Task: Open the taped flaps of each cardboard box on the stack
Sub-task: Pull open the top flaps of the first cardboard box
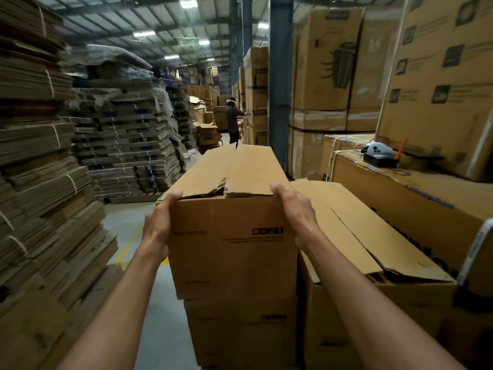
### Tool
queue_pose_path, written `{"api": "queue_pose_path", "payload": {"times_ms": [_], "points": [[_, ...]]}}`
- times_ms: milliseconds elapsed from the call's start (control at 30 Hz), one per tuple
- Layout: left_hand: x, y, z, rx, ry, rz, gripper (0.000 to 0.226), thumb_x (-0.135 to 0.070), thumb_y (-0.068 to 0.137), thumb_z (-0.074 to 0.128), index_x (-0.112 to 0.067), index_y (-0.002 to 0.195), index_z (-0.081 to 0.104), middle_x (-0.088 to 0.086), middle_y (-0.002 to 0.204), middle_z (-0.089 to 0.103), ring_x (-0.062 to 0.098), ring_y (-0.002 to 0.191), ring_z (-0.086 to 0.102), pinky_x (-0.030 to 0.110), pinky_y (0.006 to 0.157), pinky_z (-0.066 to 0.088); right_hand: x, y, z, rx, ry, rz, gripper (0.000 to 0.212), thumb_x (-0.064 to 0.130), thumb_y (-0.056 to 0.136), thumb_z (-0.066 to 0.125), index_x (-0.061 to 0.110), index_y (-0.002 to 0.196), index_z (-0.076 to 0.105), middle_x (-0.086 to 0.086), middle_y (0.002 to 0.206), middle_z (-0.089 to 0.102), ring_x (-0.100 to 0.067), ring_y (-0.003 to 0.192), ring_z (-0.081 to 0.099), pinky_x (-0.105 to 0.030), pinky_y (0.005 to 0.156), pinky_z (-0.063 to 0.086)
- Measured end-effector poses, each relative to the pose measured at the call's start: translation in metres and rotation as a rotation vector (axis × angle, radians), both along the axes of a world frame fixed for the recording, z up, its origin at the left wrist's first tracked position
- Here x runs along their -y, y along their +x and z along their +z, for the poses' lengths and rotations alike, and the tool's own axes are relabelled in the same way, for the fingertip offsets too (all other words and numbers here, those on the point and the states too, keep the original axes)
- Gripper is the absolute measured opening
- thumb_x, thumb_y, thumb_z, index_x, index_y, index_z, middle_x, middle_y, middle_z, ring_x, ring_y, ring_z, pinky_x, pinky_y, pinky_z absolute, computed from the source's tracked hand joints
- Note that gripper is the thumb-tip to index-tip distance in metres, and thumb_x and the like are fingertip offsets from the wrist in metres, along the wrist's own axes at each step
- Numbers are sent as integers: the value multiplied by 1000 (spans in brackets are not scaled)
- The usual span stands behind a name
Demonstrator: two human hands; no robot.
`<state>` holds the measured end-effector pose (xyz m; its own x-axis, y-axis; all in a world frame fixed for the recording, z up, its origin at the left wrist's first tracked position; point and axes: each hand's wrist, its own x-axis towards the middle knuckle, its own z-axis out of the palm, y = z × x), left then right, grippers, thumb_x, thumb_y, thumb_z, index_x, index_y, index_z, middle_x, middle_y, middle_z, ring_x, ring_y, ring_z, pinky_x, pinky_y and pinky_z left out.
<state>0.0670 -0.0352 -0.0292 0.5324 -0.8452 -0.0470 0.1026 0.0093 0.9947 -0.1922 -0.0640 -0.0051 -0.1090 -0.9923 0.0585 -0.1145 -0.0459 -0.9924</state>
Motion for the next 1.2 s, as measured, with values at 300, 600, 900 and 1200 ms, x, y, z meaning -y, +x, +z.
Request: {"api": "queue_pose_path", "payload": {"times_ms": [300,600,900,1200], "points": [[9,4,28,138,-113,205,55,-68,72,61,-18,91,70,8,92,65,26,87,58,38,72,42,-1,14,27,5,-82,-62,30,58,87,60,29,86,61,-4,107,66,-26,103,61,-53,97,52],[16,4,94,122,-369,93,38,-62,81,62,-24,79,62,-3,71,53,18,77,54,37,71,42,-9,9,96,78,-226,-24,32,50,94,61,19,101,62,-11,105,70,-26,98,67,-44,87,58],[23,-42,155,39,-513,-78,33,-53,87,66,-21,93,66,-4,81,62,14,82,59,33,73,46,-44,-30,160,93,-346,-185,33,46,92,65,17,108,62,-7,100,73,-24,95,71,-40,84,61],[14,-133,181,-46,-552,-404,48,-66,70,69,-26,97,73,-1,95,77,22,95,72,54,91,57,-128,-102,187,46,-418,-476,34,43,93,66,15,113,63,-5,94,75,-13,72,74,-26,58,58]]}}
